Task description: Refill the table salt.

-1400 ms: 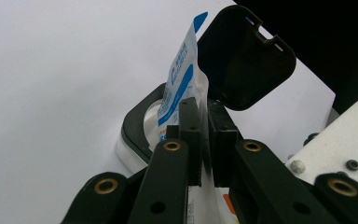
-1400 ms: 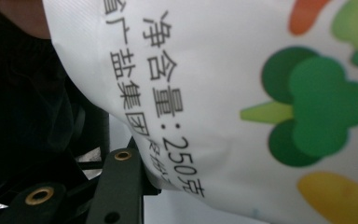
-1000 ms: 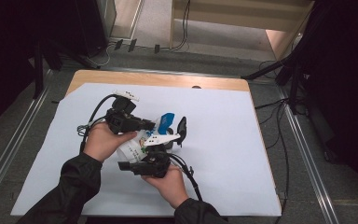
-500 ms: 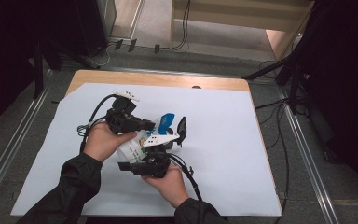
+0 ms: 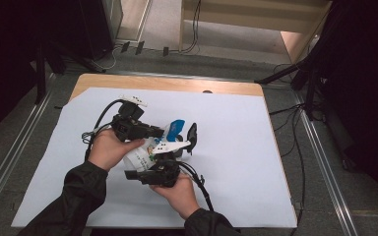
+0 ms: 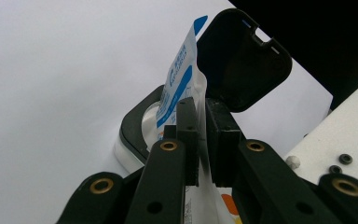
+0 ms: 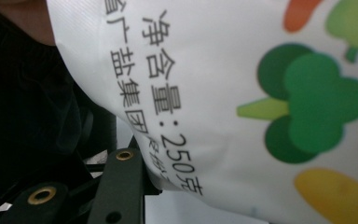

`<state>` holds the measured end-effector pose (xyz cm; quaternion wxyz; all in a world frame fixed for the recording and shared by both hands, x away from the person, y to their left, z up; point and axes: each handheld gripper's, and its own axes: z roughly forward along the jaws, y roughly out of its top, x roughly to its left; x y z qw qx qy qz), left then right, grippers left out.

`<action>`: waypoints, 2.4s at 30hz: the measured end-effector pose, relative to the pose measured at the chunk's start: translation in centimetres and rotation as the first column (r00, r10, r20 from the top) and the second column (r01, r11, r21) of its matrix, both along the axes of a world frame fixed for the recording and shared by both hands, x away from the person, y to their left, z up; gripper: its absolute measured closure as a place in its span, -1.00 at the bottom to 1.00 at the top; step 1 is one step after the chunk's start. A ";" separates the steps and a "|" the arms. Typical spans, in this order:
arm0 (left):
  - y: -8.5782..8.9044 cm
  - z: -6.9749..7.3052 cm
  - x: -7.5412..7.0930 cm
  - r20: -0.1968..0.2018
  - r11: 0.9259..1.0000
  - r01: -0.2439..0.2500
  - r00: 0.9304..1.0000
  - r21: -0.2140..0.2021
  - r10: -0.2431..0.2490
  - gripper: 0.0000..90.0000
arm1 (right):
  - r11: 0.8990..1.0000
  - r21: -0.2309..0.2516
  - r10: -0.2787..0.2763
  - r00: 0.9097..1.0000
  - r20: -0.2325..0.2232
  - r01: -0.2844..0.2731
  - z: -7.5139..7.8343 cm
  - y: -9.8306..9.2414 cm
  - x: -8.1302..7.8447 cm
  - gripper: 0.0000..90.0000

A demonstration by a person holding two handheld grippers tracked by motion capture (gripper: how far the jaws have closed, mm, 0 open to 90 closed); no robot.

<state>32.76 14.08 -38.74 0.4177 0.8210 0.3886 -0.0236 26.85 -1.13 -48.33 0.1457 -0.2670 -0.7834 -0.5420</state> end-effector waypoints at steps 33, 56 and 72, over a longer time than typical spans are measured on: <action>0.0 0.0 -0.4 0.006 1.000 -0.001 1.000 0.010 0.001 0.82 | 1.000 0.013 0.001 1.000 -0.008 -0.001 0.0 0.1 0.0 0.40; -0.1 0.0 -0.4 0.005 1.000 -0.001 1.000 0.007 0.001 0.85 | 1.000 -0.005 0.001 1.000 0.013 -0.001 0.1 0.1 0.1 0.38; -0.2 0.1 -0.4 0.007 1.000 0.000 1.000 0.009 0.000 0.85 | 1.000 -0.013 -0.006 1.000 0.016 0.006 0.2 0.0 0.0 0.39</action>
